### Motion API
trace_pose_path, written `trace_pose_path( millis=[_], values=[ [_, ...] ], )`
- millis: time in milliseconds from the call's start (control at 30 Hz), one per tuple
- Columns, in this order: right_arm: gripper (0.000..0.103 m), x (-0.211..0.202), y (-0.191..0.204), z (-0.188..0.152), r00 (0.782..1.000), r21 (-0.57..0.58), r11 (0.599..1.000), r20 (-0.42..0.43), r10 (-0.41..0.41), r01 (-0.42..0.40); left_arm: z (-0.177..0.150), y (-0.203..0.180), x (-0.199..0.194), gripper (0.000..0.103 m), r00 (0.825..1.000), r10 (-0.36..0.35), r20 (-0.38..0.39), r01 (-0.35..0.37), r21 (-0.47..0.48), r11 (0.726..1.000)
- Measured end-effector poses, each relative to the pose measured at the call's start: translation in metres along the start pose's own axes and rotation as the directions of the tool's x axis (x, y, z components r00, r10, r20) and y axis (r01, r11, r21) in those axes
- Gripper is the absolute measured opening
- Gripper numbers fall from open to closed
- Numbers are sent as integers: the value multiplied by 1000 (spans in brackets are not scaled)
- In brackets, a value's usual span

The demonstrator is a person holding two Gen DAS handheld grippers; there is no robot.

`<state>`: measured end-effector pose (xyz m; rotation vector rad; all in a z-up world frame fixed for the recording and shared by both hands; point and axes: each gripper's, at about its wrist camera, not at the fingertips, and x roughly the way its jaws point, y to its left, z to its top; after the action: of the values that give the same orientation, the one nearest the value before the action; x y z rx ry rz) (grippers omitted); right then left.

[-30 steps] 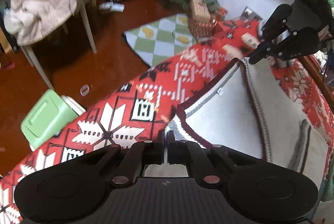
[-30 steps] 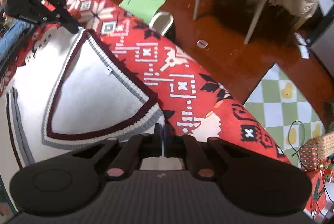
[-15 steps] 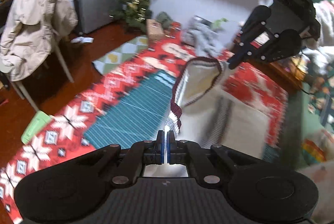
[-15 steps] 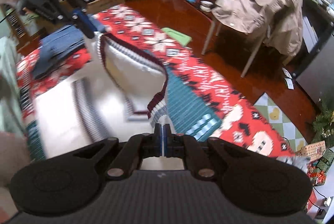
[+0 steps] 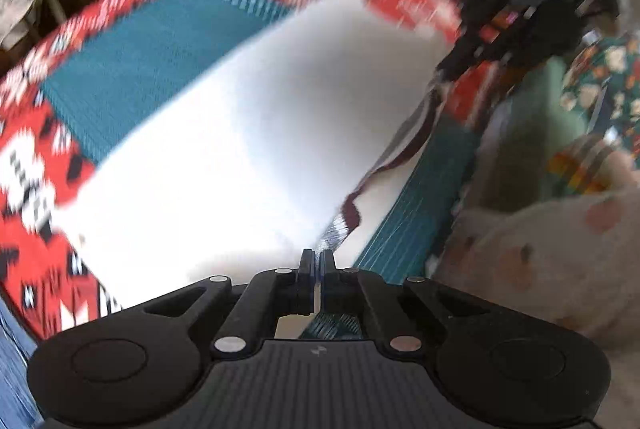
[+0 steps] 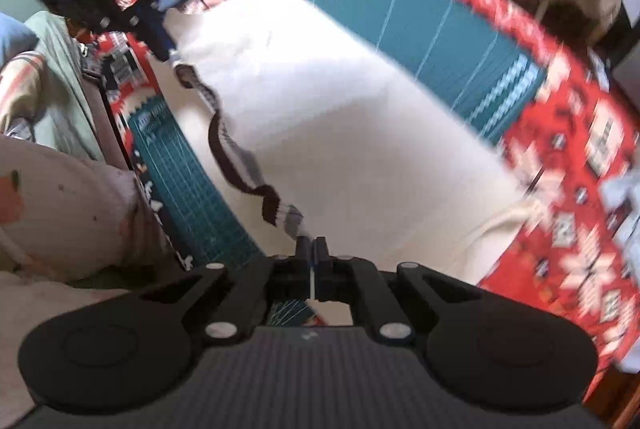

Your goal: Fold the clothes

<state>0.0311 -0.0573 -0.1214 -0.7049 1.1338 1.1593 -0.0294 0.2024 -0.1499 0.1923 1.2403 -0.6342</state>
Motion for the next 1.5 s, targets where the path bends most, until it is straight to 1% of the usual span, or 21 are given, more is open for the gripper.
trace_pose_path(
  millis=[33, 200, 267, 333, 367, 400, 433, 533, 633, 700, 767, 933, 1000, 1067, 1167, 1200, 1233, 1267, 1300, 1367, 1500],
  values=[
    [9, 5, -1, -4, 1000, 21, 1000, -1, -2, 2, -5, 0, 6, 4, 1000, 7, -20, -7, -10, 1000],
    [13, 7, -10, -19, 1000, 141, 990, 7, 13, -14, -22, 4, 2, 5, 999, 13, -53, -17, -78, 997],
    [14, 0, -15, -24, 1000, 195, 981, 20, 13, -17, -25, 10, -8, 5, 999, 20, -32, -25, -150, 988],
    [28, -7, -25, -27, 999, 289, 957, 50, 2, -16, -24, 23, -18, 6, 999, 45, 4, -42, -247, 968],
    [30, -9, -33, -29, 997, 348, 937, 71, -10, -15, -24, 32, -24, 6, 997, 70, 24, -60, -297, 953],
    [31, -11, -41, -30, 996, 406, 914, 92, -23, -16, -24, 43, -28, 6, 994, 103, 45, -80, -356, 931],
    [33, -13, -49, -32, 993, 462, 886, 111, -38, -18, -24, 55, -32, 6, 989, 134, 69, -92, -430, 898],
    [37, -20, -72, -36, 983, 619, 785, 164, -88, -34, -27, 89, -41, 6, 968, 212, 132, -80, -638, 766],
    [42, -25, -97, -40, 967, 750, 659, 211, -145, -65, -26, 114, -42, 13, 952, 256, 171, -39, -759, 650],
    [47, -23, -114, -43, 953, 816, 568, 248, -176, -108, -25, 124, -37, 25, 949, 257, 184, -7, -801, 598],
    [54, -18, -130, -44, 945, 855, 497, 269, -186, -146, -22, 131, -32, 28, 950, 251, 188, 18, -832, 555],
    [55, -3, -159, -47, 934, 916, 362, 271, -233, -175, -16, 140, -19, 29, 956, 238, 171, 24, -855, 518],
    [55, 3, -166, -48, 933, 932, 319, 259, -251, -173, -15, 146, -17, 29, 956, 241, 167, 24, -864, 503],
    [55, 12, -173, -47, 933, 940, 294, 252, -258, -173, -16, 154, -15, 29, 957, 233, 175, 44, -876, 480],
    [52, 19, -181, -45, 935, 944, 275, 255, -248, -184, -17, 162, -11, 23, 960, 211, 182, 70, -891, 449],
    [44, 21, -183, -45, 936, 945, 267, 254, -245, -187, -17, 164, -10, 12, 963, 207, 174, 65, -892, 448],
    [35, 24, -186, -44, 939, 949, 258, 243, -244, -178, -16, 165, -9, 5, 965, 207, 159, 49, -889, 454],
    [28, 26, -188, -43, 943, 954, 249, 226, -242, -165, -16, 166, -8, 5, 966, 211, 152, 41, -889, 456],
    [7, 28, -189, -42, 947, 958, 247, 207, -245, -146, -16, 167, -9, 4, 964, 217, 153, 40, -891, 452],
    [4, 30, -192, -39, 949, 961, 251, 180, -260, -114, -18, 167, -11, 4, 961, 233, 152, 34, -894, 446],
    [3, 27, -197, -37, 934, 962, 256, 172, -313, -92, -22, 169, -10, 4, 956, 262, 135, 8, -900, 436]
  ],
)
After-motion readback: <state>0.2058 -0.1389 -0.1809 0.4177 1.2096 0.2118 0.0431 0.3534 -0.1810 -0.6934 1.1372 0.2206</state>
